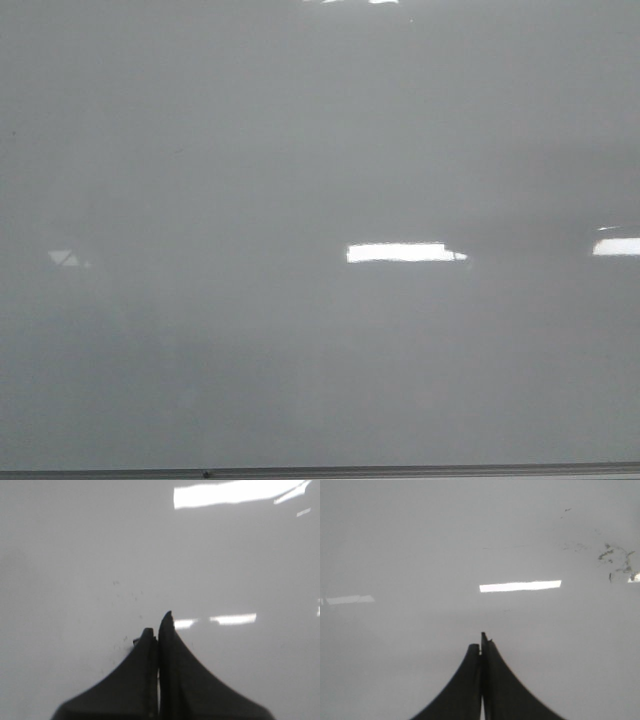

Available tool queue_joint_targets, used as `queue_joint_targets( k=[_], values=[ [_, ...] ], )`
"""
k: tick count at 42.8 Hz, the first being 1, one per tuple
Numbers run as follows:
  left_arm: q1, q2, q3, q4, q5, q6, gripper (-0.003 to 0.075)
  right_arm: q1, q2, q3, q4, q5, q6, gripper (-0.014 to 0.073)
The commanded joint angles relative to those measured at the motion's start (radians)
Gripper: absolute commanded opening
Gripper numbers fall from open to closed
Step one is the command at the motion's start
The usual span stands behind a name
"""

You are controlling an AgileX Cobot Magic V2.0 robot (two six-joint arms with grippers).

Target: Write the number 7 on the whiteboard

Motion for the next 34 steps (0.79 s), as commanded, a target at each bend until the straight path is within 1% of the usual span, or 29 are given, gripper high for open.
queue_joint_targets(
  k=[1,5,10,12,13,15,17,18,19,20,21,22,23,24,26,29,31,34],
  values=[
    [-0.007,0.109,-0.069,0.014,-0.012,0.000,-0.0020,-0.003,0.114,-0.083,0.028,-0.064,0.002,-0.0065],
    [-0.007,0.174,-0.074,0.014,-0.029,0.000,-0.0020,-0.003,0.183,-0.097,0.034,-0.082,0.001,-0.0065],
    [-0.007,0.200,-0.074,0.014,-0.029,0.000,-0.0017,-0.002,0.215,-0.097,0.034,-0.095,0.001,-0.0065],
    [-0.007,0.202,-0.074,0.014,-0.029,0.000,0.0000,-0.002,0.215,-0.097,0.034,-0.095,0.001,-0.0057],
    [-0.007,0.202,-0.074,0.014,-0.031,0.000,0.0022,-0.002,0.215,-0.097,0.034,-0.094,0.001,-0.0039],
    [-0.007,0.202,-0.074,0.014,-0.031,0.000,0.0064,-0.002,0.215,-0.097,0.034,-0.094,0.001,0.0011],
    [-0.007,0.202,-0.074,0.014,-0.031,0.000,0.0149,-0.002,0.215,-0.097,0.034,-0.094,0.001,0.0084],
    [-0.007,0.202,-0.074,0.014,-0.031,0.000,0.0194,-0.002,0.215,-0.097,0.034,-0.094,0.001,0.0144],
    [-0.007,0.202,-0.074,0.014,-0.031,0.000,0.0244,-0.002,0.215,-0.097,0.034,-0.094,0.001,0.0178],
    [-0.007,0.202,-0.074,0.014,-0.031,0.000,0.0296,-0.002,0.215,-0.097,0.034,-0.094,0.001,0.0249],
    [-0.007,0.202,-0.074,0.014,-0.031,0.000,0.0369,-0.002,0.215,-0.097,0.034,-0.091,0.001,0.0305],
    [-0.007,0.202,-0.074,0.014,-0.031,0.000,0.0422,-0.002,0.215,-0.097,0.034,-0.089,0.001,0.0362],
    [-0.007,0.202,-0.074,0.014,-0.031,0.000,0.0456,-0.002,0.215,-0.097,0.034,-0.087,0.001,0.0416],
    [-0.007,0.202,-0.074,0.014,-0.031,0.000,0.0519,-0.002,0.215,-0.097,0.034,-0.086,0.001,0.0466],
    [-0.007,0.202,-0.074,0.014,-0.031,0.000,0.0592,-0.002,0.215,-0.097,0.034,-0.086,0.001,0.0559],
    [-0.007,0.202,-0.074,0.014,-0.031,0.000,0.0650,-0.002,0.215,-0.097,0.034,-0.086,0.001,0.0629],
    [-0.007,0.202,-0.074,0.014,-0.031,0.000,0.0651,-0.002,0.215,-0.097,0.034,-0.086,0.001,0.0647],
    [-0.007,0.202,-0.074,0.014,-0.031,0.000,0.0650,-0.002,0.215,-0.097,0.034,-0.086,0.001,0.0646]
  ],
)
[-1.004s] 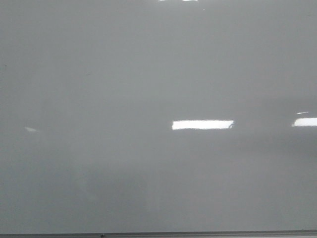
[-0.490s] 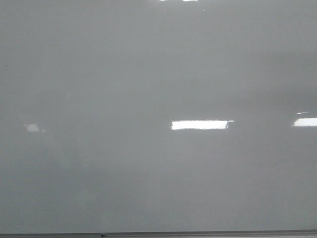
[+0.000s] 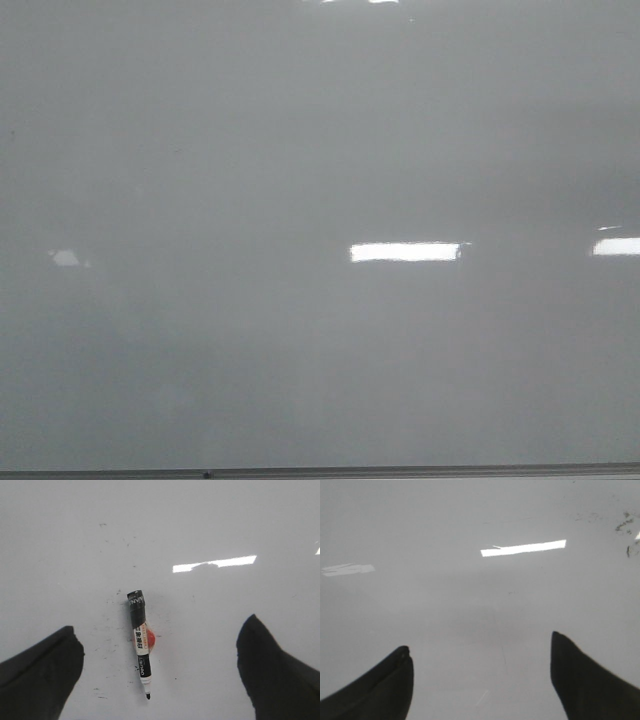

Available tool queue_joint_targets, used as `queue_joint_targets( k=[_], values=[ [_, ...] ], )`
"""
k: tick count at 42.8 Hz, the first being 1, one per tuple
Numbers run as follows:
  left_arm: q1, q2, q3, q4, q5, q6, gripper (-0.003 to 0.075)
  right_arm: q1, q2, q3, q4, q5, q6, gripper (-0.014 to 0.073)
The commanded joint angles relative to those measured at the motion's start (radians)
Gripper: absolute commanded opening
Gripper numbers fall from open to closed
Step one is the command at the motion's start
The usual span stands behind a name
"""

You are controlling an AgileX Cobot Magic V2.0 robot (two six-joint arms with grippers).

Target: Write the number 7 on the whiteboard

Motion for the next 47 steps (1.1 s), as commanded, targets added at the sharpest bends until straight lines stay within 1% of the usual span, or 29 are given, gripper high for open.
queue_joint_targets(
  k=[1,9,13,18,22,25,30,37,42,44,47],
  values=[
    [-0.007,0.011,-0.037,0.000,-0.072,0.000,0.0650,-0.002,0.015,-0.036,0.006,-0.077,-0.001,0.0646],
    [-0.007,0.020,-0.037,-0.007,-0.076,0.000,0.0650,-0.002,0.015,-0.036,0.006,-0.078,-0.001,0.0646],
    [-0.007,0.074,-0.044,-0.007,-0.028,-0.005,0.0645,-0.002,0.015,-0.036,0.006,-0.078,-0.001,0.0646],
    [-0.005,0.243,-0.098,-0.007,0.080,-0.015,0.0613,-0.002,0.015,-0.036,0.006,-0.079,-0.001,0.0646],
    [-0.005,0.392,-0.164,0.000,0.146,-0.071,0.0601,-0.002,0.015,-0.036,0.006,-0.079,-0.001,0.0646],
    [-0.005,0.519,-0.220,0.008,0.166,-0.113,0.0601,-0.002,0.015,-0.036,0.006,-0.079,-0.001,0.0646],
    [-0.005,0.681,-0.271,0.056,0.138,-0.143,0.0600,-0.002,0.015,-0.036,0.006,-0.079,-0.001,0.0646],
    [-0.005,0.849,-0.330,0.212,0.116,-0.268,0.0599,-0.002,0.015,-0.036,0.006,-0.078,-0.001,0.0646],
    [-0.003,0.927,-0.337,0.236,-0.015,-0.274,0.0599,0.000,0.015,-0.036,0.006,-0.078,-0.001,0.0646],
    [0.013,0.952,-0.337,0.236,-0.067,-0.295,0.0599,0.000,0.015,-0.036,0.006,-0.078,-0.001,0.0646],
    [0.050,0.985,-0.337,0.232,-0.110,-0.308,0.0599,0.000,0.015,-0.036,0.006,-0.078,-0.001,0.0646]
  ],
)
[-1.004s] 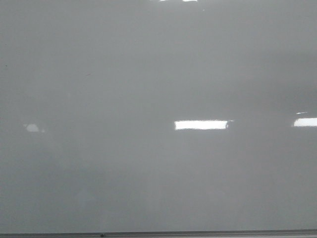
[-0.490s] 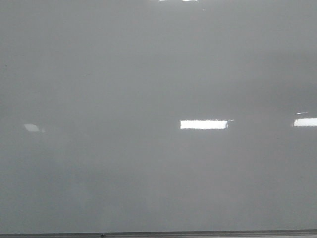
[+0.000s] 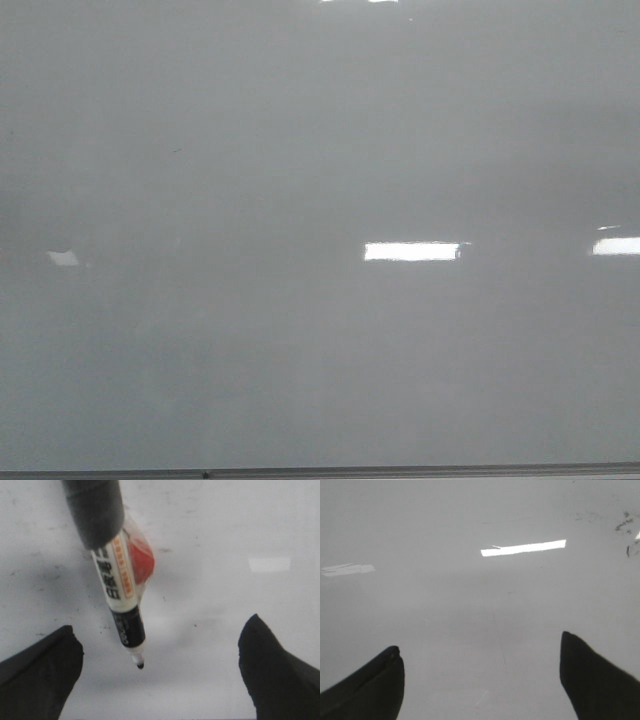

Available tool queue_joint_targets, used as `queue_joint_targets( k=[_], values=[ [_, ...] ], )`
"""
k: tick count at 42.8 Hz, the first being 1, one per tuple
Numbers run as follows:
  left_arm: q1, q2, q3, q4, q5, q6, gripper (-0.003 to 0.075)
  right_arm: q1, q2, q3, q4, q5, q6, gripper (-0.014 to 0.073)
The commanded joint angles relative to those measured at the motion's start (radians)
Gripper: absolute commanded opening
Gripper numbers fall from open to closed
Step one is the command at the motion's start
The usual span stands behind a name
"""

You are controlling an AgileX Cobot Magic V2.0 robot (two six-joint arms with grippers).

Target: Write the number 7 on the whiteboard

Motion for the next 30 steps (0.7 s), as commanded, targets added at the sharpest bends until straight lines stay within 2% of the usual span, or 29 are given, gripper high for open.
queue_joint_targets(
  k=[1,10,13,15,26,30],
  values=[
    [0.037,0.007,-0.030,0.004,-0.114,-0.026,0.0599,0.000,0.015,-0.036,0.006,-0.078,-0.003,0.0646],
    [0.061,0.043,-0.030,0.008,-0.194,-0.026,0.0593,0.000,0.015,-0.036,0.006,-0.078,-0.003,0.0646],
    [0.061,0.055,-0.030,0.008,-0.220,-0.026,0.0557,0.000,0.015,-0.036,0.006,-0.078,-0.003,0.0646],
    [0.061,0.062,-0.030,0.008,-0.225,-0.026,0.0517,0.000,0.015,-0.036,0.006,-0.078,-0.003,0.0646],
    [0.061,0.074,-0.030,0.008,-0.221,-0.026,0.0192,0.000,0.015,-0.036,0.006,-0.078,-0.003,0.0646],
    [0.061,0.074,-0.030,0.008,-0.220,-0.026,0.0121,0.000,0.015,-0.036,0.006,-0.078,-0.003,0.0646]
  ],
)
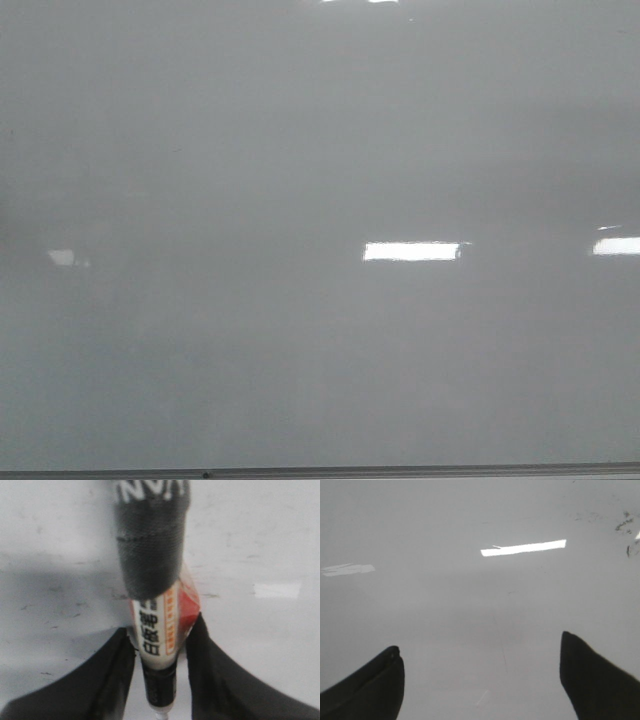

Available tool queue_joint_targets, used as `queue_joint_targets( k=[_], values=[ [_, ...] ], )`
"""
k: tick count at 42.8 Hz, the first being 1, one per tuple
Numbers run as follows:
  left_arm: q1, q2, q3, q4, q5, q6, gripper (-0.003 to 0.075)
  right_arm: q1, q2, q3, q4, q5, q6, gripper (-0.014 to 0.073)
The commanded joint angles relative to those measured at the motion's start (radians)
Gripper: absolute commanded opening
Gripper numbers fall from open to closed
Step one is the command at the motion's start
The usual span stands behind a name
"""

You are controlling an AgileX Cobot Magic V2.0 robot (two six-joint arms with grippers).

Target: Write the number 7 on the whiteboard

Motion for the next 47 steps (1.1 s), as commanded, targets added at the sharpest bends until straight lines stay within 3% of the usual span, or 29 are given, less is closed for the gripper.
queue_joint_targets(
  k=[1,6,18,22,29,37,47],
  values=[
    [0.002,-0.023,-0.030,-0.001,-0.063,-0.010,0.0109,0.000,0.015,-0.036,0.006,-0.078,-0.003,0.0646],
    [-0.002,-0.041,-0.043,-0.013,0.007,-0.010,0.0093,0.000,0.015,-0.036,0.006,-0.079,-0.003,0.0646],
    [-0.141,-0.198,-0.192,-0.025,0.409,0.022,0.0093,0.000,0.019,-0.048,0.006,-0.056,-0.004,0.0646],
    [-0.257,-0.246,-0.222,-0.027,0.425,0.080,0.0093,0.001,0.041,-0.078,0.006,-0.005,-0.015,0.0646],
    [-0.477,-0.325,-0.222,-0.019,0.326,0.155,0.0093,0.020,0.108,-0.153,0.045,0.078,-0.095,0.0646],
    [-0.728,-0.412,-0.222,-0.017,0.302,0.299,0.0093,0.123,0.207,-0.248,0.186,0.204,-0.328,0.0646],
    [-0.990,-0.435,-0.222,-0.017,0.423,0.403,0.0093,0.305,0.351,-0.372,0.375,0.347,-0.674,0.0646]
  ],
)
